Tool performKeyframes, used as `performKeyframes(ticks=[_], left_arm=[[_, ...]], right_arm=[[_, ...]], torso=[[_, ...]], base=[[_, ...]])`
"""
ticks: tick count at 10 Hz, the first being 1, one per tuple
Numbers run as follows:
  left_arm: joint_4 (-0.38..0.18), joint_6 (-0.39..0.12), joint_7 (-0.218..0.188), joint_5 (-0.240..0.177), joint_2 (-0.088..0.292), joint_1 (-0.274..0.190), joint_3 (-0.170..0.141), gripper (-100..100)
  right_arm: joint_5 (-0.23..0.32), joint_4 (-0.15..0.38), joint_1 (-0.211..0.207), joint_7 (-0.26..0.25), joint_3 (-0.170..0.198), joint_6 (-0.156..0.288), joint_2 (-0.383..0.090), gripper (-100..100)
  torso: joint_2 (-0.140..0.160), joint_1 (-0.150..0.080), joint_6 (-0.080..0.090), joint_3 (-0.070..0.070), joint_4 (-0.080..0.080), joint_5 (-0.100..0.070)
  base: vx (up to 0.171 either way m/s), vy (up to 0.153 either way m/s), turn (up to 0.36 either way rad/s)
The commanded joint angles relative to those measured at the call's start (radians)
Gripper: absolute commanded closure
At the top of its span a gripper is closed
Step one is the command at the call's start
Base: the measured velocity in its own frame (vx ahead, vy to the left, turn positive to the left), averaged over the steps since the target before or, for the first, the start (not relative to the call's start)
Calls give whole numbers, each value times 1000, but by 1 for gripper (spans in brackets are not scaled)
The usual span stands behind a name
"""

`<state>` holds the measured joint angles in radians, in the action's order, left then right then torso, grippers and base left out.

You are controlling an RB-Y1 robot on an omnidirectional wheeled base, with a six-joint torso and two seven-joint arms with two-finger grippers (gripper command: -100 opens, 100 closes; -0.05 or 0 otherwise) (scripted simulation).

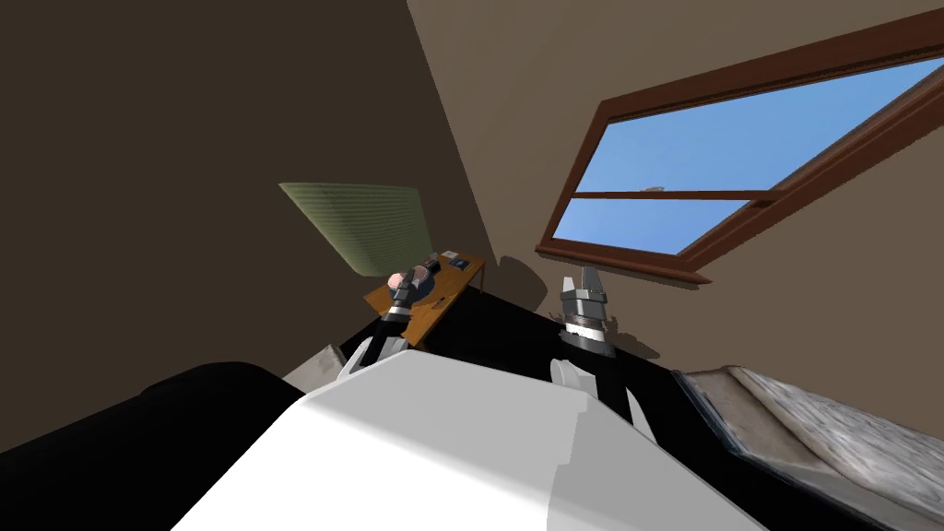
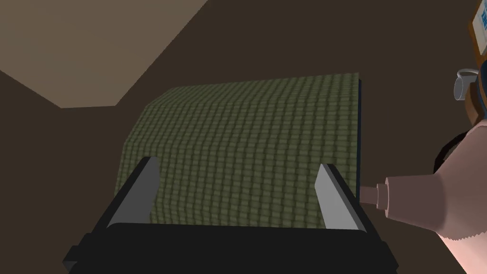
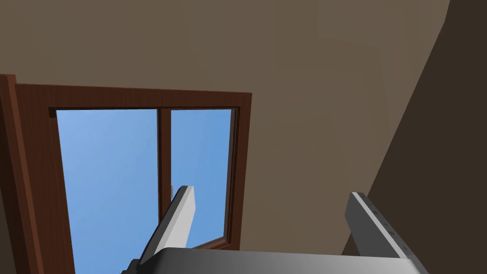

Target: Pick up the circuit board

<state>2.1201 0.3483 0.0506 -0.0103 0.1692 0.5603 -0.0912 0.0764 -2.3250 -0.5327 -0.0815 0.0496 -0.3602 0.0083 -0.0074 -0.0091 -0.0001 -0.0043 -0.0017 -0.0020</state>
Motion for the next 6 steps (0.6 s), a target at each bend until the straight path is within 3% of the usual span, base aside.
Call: performKeyframes(ticks=[1,2,4,6], left_arm=[[-40,-39,-7,-9,-3,16,-7,-100],[-40,-39,-7,-9,-3,16,-7,-100],[-79,-90,-21,-25,-2,34,-23,-100],[-118,-140,-35,-40,-3,50,-39,-100]], right_arm=[[0,0,0,0,0,0,0,0],[0,0,0,0,0,0,0,0],[0,0,0,0,0,0,0,0],[0,0,0,0,0,0,0,0]], torso=[[0,0,0,0,0,0],[0,-2,0,0,0,0],[1,5,0,1,0,1],[-1,1,0,0,0,0]], base=[[106,-177,89],[79,-97,47],[83,-73,92],[122,-151,107]])
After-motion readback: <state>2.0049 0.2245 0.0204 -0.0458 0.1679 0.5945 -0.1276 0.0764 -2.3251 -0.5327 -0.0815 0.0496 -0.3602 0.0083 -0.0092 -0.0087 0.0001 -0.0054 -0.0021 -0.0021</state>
